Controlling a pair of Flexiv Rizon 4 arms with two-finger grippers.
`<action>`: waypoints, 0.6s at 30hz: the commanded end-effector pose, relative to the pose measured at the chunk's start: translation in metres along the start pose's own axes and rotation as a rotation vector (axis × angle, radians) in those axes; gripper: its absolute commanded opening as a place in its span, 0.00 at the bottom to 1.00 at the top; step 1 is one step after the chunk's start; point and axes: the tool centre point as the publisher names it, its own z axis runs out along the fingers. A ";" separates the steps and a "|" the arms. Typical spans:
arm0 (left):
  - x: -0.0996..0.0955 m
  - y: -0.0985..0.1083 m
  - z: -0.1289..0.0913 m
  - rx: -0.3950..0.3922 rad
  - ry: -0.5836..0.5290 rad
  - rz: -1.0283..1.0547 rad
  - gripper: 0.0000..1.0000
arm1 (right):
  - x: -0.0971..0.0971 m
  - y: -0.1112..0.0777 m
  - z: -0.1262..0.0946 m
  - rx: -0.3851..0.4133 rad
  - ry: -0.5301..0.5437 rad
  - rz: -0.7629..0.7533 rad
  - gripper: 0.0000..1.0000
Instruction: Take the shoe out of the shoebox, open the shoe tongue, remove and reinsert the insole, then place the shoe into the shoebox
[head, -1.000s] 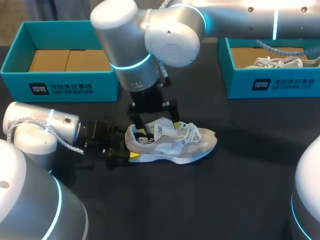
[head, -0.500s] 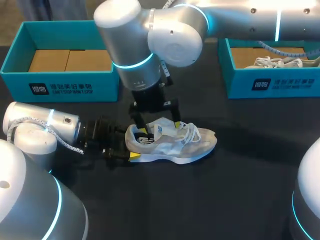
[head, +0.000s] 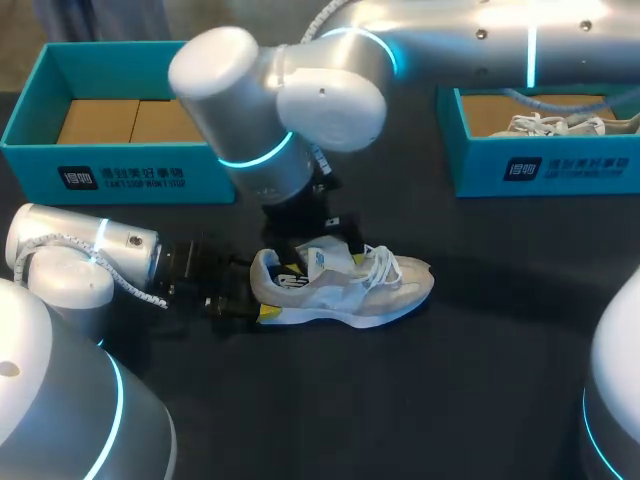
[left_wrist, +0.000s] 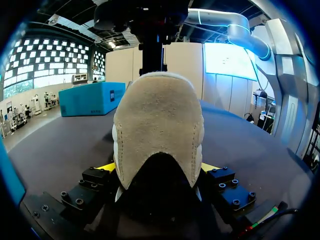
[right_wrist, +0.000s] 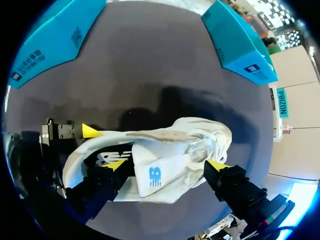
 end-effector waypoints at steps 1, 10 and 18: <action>0.002 0.002 0.003 0.000 -0.003 0.001 0.00 | 0.014 -0.005 -0.003 -0.015 -0.079 0.037 1.00; 0.002 0.002 0.003 0.000 -0.003 0.001 0.00 | 0.013 -0.009 0.010 0.022 -0.108 0.053 1.00; 0.002 0.002 0.003 0.000 -0.003 0.001 0.00 | 0.009 -0.013 0.013 0.029 -0.129 0.066 1.00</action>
